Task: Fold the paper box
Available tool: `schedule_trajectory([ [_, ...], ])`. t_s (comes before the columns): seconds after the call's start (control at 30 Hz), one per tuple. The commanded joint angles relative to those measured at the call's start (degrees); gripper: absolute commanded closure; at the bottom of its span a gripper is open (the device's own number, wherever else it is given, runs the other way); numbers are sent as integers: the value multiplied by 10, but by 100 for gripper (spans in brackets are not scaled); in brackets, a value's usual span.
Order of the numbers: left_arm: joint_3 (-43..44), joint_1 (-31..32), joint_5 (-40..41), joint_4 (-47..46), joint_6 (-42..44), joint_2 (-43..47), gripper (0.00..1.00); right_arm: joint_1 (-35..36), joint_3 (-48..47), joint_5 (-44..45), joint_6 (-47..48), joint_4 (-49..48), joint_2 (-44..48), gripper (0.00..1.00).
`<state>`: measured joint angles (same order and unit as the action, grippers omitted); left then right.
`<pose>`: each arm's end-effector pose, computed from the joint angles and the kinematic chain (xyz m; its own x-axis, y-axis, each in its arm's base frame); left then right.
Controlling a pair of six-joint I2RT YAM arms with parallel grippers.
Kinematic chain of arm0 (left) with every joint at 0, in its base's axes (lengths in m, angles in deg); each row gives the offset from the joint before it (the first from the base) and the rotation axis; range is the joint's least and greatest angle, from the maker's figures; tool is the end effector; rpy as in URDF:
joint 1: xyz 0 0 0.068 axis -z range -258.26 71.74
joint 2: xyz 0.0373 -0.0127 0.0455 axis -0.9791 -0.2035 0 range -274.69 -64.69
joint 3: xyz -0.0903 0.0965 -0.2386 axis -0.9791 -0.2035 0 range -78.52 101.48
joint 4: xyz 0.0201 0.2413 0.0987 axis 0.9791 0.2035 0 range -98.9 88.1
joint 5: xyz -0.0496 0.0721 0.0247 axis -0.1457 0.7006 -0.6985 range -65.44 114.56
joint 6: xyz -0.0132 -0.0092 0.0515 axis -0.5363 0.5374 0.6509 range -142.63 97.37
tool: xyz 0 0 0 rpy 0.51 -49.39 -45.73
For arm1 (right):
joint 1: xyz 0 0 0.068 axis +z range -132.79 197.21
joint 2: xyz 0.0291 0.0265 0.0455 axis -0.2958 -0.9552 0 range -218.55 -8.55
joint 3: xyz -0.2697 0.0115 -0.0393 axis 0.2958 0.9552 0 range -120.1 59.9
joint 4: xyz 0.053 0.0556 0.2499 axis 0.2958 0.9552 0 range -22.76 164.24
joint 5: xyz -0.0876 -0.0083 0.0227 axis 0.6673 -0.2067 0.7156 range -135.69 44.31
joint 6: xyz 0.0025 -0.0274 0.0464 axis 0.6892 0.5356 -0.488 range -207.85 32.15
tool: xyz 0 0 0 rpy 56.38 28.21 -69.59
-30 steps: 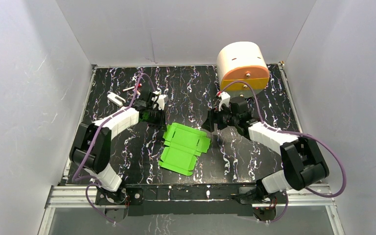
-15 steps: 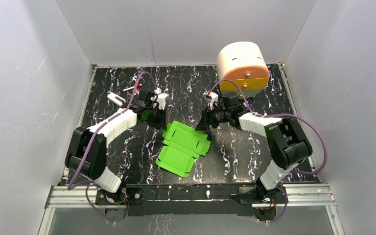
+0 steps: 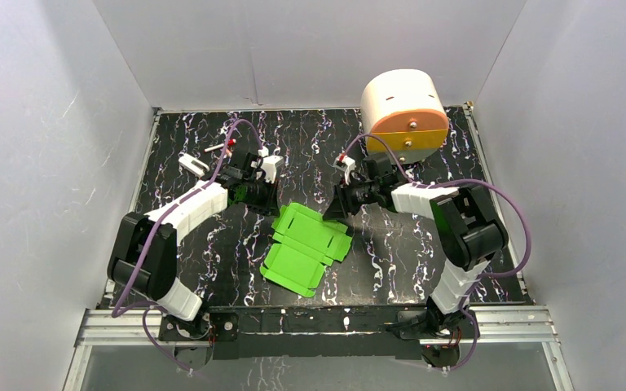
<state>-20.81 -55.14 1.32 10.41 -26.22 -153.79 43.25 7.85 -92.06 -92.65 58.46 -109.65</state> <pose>0.2924 -0.1401 0.2183 -0.7473 0.2565 -0.6130 0.5449 0.7645 -0.3444 0.3047 0.1777 0.1631 -0.6456 -0.2514 -0.7211 -0.7478 0.3998 0.5301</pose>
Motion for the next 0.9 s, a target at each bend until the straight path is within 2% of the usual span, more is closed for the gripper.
schedule_trajectory([
  [0.0,-4,4,-17,0,7,33,100,9,-30,-36,22,-2,-5,51],
  [0.47,-11,5,-19,-8,8,50,100,17,-32,-47,41,4,-15,63],
  [0.6,-10,6,-17,-8,8,45,100,18,-33,-47,46,9,-12,76],
  [0.77,-10,5,8,-6,2,40,98,19,-32,-33,67,23,0,98],
  [0.87,-5,5,54,6,-11,28,94,24,-26,-18,81,28,16,100],
])
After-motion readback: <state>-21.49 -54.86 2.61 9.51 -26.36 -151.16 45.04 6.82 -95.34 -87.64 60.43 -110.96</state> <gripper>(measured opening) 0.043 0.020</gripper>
